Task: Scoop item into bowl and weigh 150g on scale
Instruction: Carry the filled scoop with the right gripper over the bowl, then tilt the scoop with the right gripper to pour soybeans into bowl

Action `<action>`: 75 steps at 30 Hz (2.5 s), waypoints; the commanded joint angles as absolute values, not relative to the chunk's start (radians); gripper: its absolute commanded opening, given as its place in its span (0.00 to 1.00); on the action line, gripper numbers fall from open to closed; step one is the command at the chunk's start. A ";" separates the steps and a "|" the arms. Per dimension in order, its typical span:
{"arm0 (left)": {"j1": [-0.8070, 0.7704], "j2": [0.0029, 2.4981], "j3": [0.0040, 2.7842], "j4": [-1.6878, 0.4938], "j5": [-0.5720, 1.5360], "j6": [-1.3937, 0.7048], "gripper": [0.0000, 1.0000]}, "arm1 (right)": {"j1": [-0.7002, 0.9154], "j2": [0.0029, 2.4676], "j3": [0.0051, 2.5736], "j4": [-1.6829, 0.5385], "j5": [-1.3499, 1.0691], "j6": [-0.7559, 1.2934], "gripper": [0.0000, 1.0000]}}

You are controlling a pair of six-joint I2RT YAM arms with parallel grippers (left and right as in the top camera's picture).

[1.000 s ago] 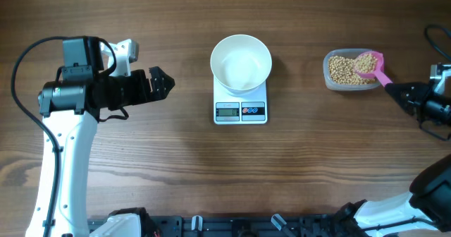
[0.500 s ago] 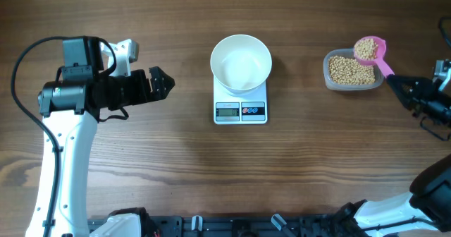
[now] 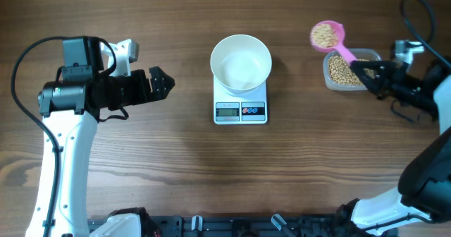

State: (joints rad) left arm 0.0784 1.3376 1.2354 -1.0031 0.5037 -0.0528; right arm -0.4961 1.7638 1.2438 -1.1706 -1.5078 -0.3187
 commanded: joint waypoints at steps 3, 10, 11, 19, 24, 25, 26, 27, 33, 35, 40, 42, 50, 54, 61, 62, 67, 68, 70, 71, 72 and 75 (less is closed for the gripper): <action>0.076 1.335 1.254 -1.003 0.523 -0.033 1.00 | -0.371 1.774 1.247 -1.106 -1.520 -0.188 0.04; 0.076 1.335 1.254 -1.003 0.523 -0.033 1.00 | -0.173 1.693 1.309 -0.813 -1.235 0.244 0.04; 0.076 1.335 1.254 -1.003 0.523 -0.033 1.00 | -0.155 1.682 1.312 -0.778 -1.221 0.273 0.04; 0.076 1.335 1.254 -1.003 0.523 -0.033 1.00 | -0.015 1.668 1.312 -0.652 -1.076 0.369 0.04; 0.076 1.335 1.254 -1.003 0.523 -0.033 1.00 | 0.054 1.668 1.312 -0.651 -0.906 0.336 0.04; 0.076 1.335 1.254 -1.003 0.523 -0.033 1.00 | 0.072 1.668 1.312 -0.651 -0.862 0.321 0.05; 0.076 1.335 1.254 -1.003 0.523 -0.033 1.00 | 0.083 1.668 1.312 -0.651 -0.832 0.312 0.05; 0.076 1.335 1.254 -1.003 0.523 -0.033 1.00 | 0.095 1.668 1.312 -0.652 -0.786 0.310 0.05; 0.076 1.335 1.254 -1.003 0.523 -0.033 1.00 | 0.162 1.664 1.312 -0.618 -0.674 0.211 0.05; 0.076 1.335 1.254 -1.003 0.523 -0.033 1.00 | 0.186 1.656 1.312 -0.618 -0.622 0.184 0.04; 0.076 1.335 1.254 -1.003 0.523 -0.033 1.00 | 0.246 1.609 1.312 -0.618 -0.471 0.137 0.05; 0.076 1.335 1.254 -1.003 0.523 -0.033 1.00 | 0.262 1.590 1.312 -0.618 -0.429 0.110 0.05; 0.076 1.335 1.254 -1.003 0.523 -0.033 1.00 | 0.334 1.576 1.312 -0.642 -0.259 -0.002 0.05; 0.076 1.335 1.254 -1.003 0.523 -0.033 1.00 | 0.364 1.576 1.312 -0.644 -0.168 -0.019 0.04; 0.076 1.335 1.254 -1.003 0.523 -0.033 1.00 | 0.373 1.576 1.312 -0.648 -0.148 -0.102 0.04; 0.076 1.335 1.254 -1.003 0.523 -0.033 1.00 | 0.374 1.576 1.312 -0.648 -0.133 -0.105 0.04; 0.076 1.335 1.254 -1.003 0.523 -0.033 1.00 | 0.397 1.575 1.312 -0.647 -0.095 -0.147 0.04; 0.076 1.335 1.254 -1.003 0.523 -0.033 1.00 | 0.416 1.574 1.312 -0.646 -0.072 -0.173 0.05; 0.076 1.335 1.254 -1.003 0.523 -0.033 1.00 | 0.441 1.573 1.312 -0.641 -0.006 -0.190 0.05; 0.076 1.335 1.254 -1.003 0.523 -0.033 1.00 | 0.456 1.573 1.312 -0.636 0.032 -0.209 0.04; 0.076 1.335 1.254 -1.003 0.523 -0.033 1.00 | 0.466 1.572 1.312 -0.633 0.053 -0.223 0.04; 0.076 1.335 1.254 -1.003 0.523 -0.033 1.00 | 0.514 1.572 1.315 -0.620 0.173 -0.267 0.04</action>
State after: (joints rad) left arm 0.0784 1.3380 1.2354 -1.0035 0.5037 -0.0528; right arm 0.4767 1.5986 1.2922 -0.6327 0.0170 -0.1978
